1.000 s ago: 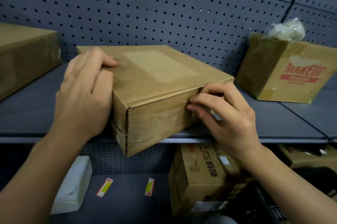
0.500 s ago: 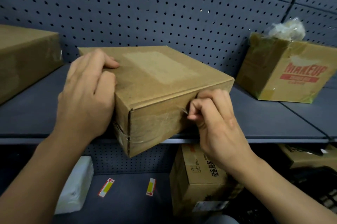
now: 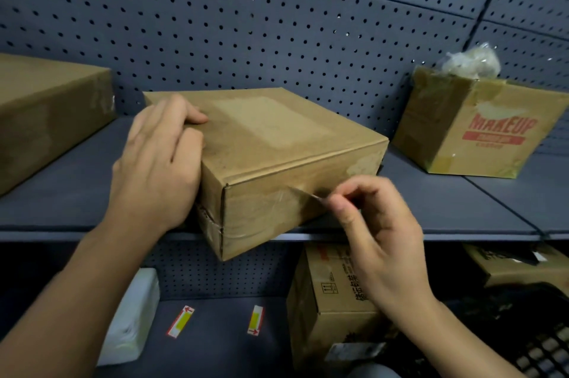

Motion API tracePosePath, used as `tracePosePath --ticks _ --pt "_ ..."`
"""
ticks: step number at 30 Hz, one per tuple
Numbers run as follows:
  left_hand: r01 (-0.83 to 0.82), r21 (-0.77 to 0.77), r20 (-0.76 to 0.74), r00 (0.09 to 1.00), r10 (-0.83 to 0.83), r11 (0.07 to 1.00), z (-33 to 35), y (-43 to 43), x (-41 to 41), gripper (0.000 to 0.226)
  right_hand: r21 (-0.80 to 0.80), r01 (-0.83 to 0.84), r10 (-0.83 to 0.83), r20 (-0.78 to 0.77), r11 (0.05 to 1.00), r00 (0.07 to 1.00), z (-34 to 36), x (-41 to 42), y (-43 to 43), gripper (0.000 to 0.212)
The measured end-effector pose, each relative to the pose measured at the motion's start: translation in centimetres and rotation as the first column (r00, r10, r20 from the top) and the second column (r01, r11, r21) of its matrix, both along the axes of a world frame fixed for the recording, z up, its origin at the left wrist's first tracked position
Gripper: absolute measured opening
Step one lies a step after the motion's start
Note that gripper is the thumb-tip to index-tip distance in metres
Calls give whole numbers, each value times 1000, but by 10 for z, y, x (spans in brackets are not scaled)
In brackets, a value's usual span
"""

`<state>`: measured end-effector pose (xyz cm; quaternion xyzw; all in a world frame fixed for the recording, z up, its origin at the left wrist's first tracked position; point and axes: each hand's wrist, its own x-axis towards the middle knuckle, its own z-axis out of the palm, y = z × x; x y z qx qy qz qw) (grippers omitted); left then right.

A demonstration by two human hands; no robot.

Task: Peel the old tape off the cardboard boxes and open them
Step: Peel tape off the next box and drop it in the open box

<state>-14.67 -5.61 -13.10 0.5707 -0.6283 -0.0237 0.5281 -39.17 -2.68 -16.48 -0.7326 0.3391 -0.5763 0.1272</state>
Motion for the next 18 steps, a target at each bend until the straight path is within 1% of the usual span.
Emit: tracePosePath --ticks 1,2,3,5,7,9,11,13,16,18 --pt "-2 3 0 1000 2 1000 0 0 0 31 22 -58 56 76 998 996 -1 0 2 25" --pt "-3 6 1 1000 3 1000 0 1 0 31 29 -86 83 101 996 991 -1 -1 3 35" --pt "-3 7 4 1000 3 1000 0 1 -1 31 19 -67 66 70 998 995 -1 -1 3 42" --pt "0 9 9 1000 0 1000 0 1 -1 31 -27 35 -37 -56 999 998 1 0 1 46" --pt "-3 12 8 1000 3 1000 0 2 -2 32 -77 92 -100 -112 993 989 3 3 -4 37" --pt "-8 15 6 1000 8 1000 0 3 -3 33 -123 98 -113 -125 988 986 1 6 -8 19" --pt "-11 17 8 1000 11 1000 0 4 -5 35 -97 78 -89 -118 992 989 -2 7 -9 8" --pt "-16 19 7 1000 16 1000 0 6 -6 35 -45 54 -58 -97 998 994 -3 8 -7 8" --pt "-13 31 3 1000 13 999 1 7 -9 36 -32 43 -46 -97 999 994 -4 9 -2 9" --pt "-15 46 5 1000 14 999 2 7 -9 37 -14 2 -4 -112 1000 994 -7 10 7 10"
